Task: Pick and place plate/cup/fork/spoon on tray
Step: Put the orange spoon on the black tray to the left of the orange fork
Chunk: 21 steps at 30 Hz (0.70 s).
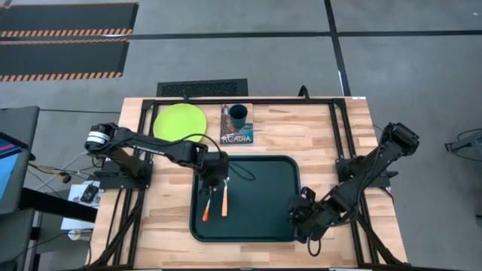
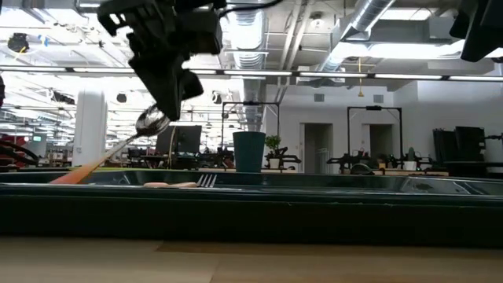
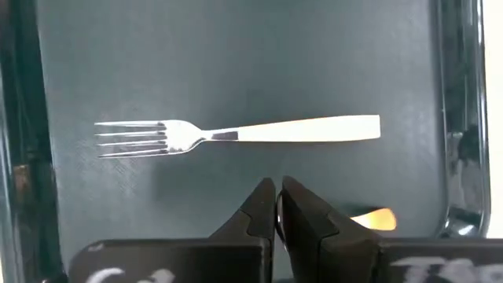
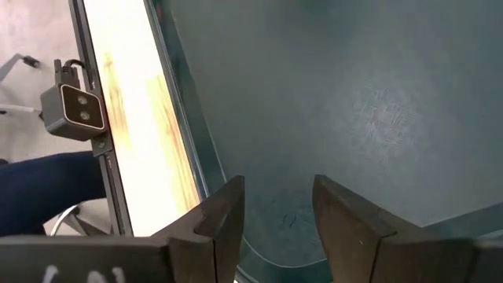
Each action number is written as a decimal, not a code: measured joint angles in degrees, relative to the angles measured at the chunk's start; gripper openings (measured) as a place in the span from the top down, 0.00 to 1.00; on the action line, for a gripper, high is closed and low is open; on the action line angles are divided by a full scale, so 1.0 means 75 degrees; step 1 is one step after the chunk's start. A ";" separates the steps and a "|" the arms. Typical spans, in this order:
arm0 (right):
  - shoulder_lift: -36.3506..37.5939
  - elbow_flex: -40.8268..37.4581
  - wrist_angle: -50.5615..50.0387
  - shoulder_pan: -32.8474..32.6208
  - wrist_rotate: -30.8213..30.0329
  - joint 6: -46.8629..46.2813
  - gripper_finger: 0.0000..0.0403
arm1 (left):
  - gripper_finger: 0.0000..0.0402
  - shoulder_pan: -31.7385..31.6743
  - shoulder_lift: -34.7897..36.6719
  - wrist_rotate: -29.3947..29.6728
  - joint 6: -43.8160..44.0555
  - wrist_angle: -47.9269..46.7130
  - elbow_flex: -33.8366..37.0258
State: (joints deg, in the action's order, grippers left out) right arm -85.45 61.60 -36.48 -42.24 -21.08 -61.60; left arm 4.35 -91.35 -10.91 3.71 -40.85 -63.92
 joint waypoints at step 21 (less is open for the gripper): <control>-0.0006 -0.0006 -0.0057 -0.0067 -0.0210 -0.0267 0.57 | 1.00 -0.1310 0.0003 -0.0174 -0.0713 0.1535 0.1310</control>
State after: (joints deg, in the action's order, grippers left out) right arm -85.49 61.56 -36.91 -42.74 -22.65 -63.60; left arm -5.47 -91.33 -12.21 -1.65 -29.34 -54.09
